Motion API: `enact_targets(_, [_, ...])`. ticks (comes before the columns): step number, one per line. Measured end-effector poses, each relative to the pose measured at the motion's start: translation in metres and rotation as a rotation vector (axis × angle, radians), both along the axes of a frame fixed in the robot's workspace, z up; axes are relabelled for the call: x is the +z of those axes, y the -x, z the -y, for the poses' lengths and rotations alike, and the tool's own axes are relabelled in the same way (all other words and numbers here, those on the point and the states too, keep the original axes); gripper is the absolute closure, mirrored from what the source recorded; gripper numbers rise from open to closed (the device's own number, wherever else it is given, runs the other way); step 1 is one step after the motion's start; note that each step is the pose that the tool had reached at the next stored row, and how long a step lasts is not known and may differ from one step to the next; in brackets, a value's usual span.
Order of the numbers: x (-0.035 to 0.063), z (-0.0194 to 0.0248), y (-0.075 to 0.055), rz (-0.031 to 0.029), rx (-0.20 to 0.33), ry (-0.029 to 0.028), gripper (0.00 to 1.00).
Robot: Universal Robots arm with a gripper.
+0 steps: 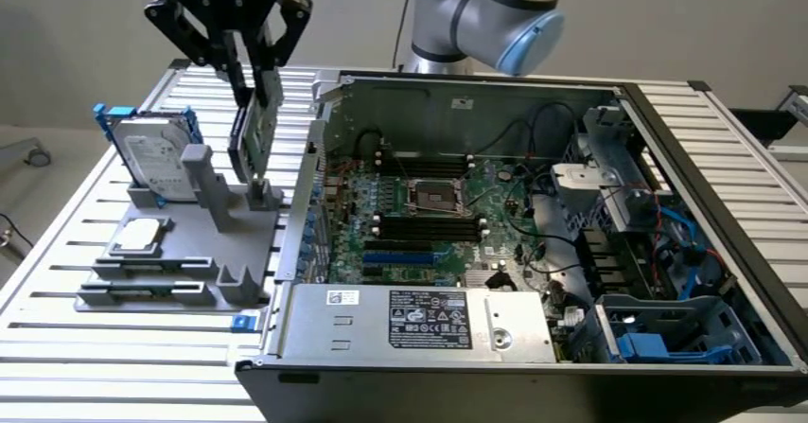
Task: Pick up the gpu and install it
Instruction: 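Pick up the gpu and move the gpu toward the slot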
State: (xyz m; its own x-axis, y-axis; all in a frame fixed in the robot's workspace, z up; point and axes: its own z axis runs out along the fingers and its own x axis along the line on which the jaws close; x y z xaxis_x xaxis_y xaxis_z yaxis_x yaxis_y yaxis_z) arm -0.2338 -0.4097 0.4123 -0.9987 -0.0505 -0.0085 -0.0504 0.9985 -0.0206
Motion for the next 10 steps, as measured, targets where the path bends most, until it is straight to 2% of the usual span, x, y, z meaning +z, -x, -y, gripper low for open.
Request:
enact_targets(3, [0.0081,0.0,-0.013,-0.0028,0.0,-0.0056,0.74])
enact_targets(6, [0.0131,0.0001,-0.026,-0.0071,0.0,-0.0136,0.74])
enact_targets(10, [0.0141,0.001,-0.044,-0.014,0.0,-0.0171,0.74])
